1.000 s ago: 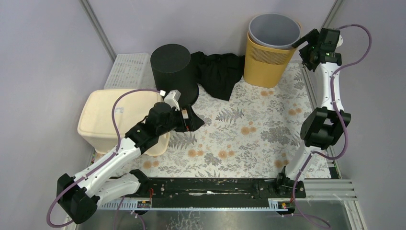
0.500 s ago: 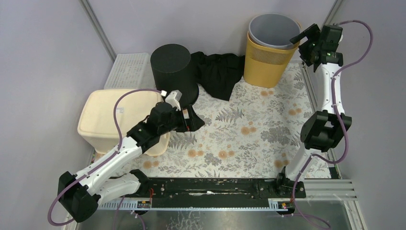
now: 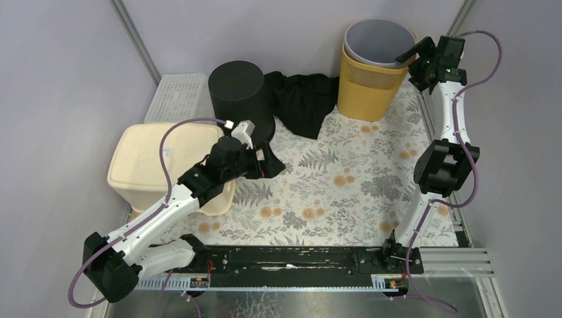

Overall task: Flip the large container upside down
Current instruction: Move the container to the center of the board.

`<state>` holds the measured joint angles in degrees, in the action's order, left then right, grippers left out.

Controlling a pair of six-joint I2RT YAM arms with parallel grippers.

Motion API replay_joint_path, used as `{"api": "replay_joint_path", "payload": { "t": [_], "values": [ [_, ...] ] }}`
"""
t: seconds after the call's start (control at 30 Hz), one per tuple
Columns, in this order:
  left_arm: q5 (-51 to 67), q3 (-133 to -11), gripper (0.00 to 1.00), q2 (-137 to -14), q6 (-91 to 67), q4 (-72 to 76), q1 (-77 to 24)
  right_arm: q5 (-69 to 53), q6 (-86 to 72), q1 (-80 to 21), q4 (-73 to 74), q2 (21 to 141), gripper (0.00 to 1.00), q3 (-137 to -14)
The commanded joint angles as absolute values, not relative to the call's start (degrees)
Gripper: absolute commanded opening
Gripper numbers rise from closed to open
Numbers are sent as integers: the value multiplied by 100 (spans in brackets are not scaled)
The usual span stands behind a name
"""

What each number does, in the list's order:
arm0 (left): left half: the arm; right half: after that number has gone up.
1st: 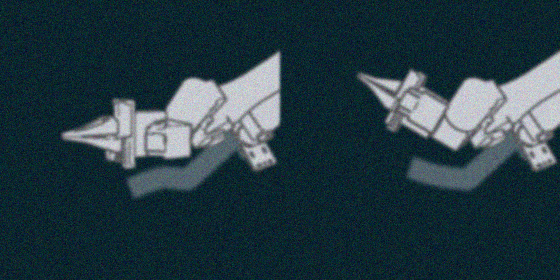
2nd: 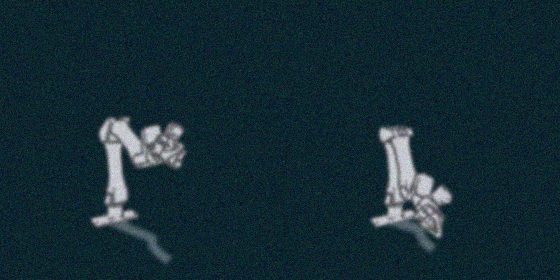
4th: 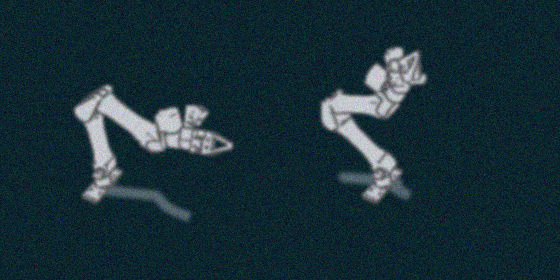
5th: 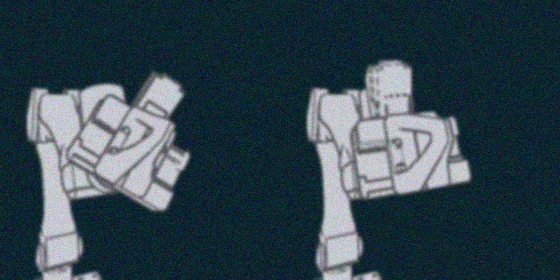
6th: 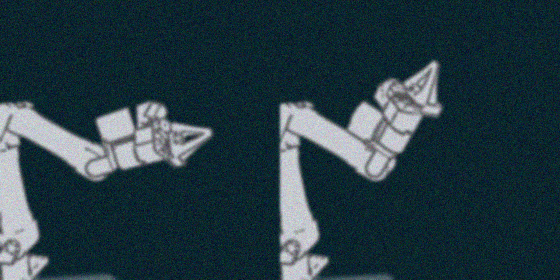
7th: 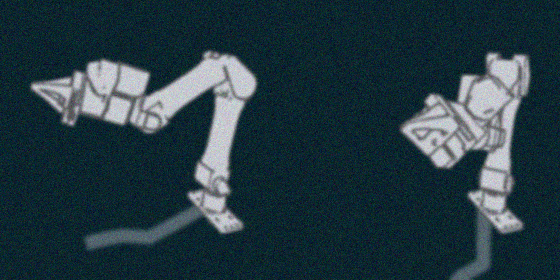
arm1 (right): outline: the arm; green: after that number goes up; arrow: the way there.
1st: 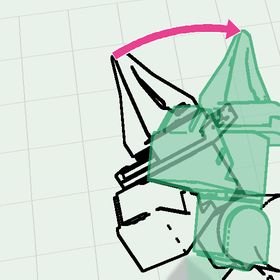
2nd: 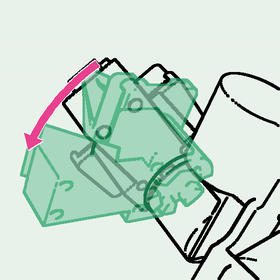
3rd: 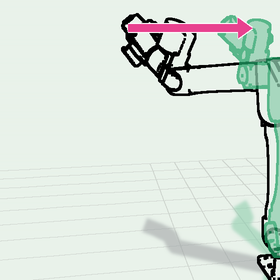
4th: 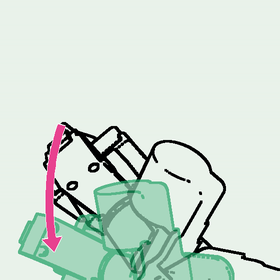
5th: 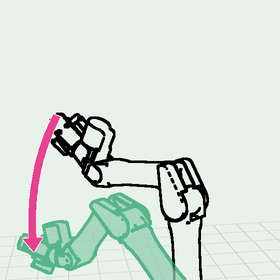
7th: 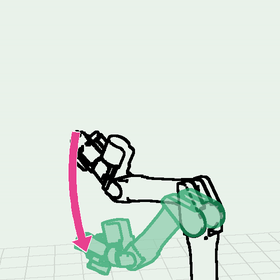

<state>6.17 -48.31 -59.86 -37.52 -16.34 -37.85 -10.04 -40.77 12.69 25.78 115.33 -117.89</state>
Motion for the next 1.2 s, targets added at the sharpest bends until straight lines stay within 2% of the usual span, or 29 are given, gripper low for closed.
{"api": "replay_joint_path", "payload": {
  "t": [0.0, 0.13, 0.23, 0.47, 0.83, 1.1, 1.17],
  "values": [
    [582, -5016, 100, -6082, -3602, -1566, -3788, -925, -3655, 1229, 2983, 11545, 93, -12304],
    [621, -5036, 100, -6113, -3604, -1575, -3789, -699, -3298, 1228, 3300, 11445, 84, -12309],
    [623, -5030, 100, -6107, -3610, -1578, -3784, -622, -3042, 1230, 3585, 11474, 70, -12461],
    [754, -5003, 100, -6171, -3682, -1445, -3789, -678, -2729, 1222, 4076, 11718, 46, -12763],
    [738, -4978, 100, -6159, -3657, -1417, -3789, -544, -2397, 872, 4530, 12020, 38, -12911],
    [795, -4957, 100, -6160, -3657, -1362, -3788, -361, -2230, 800, 4556, 11626, 2, -12643],
    [815, -4958, 100, -6150, -3656, -1350, -3784, -359, -2201, 800, 4446, 11346, 0, -12360]
  ]
}}
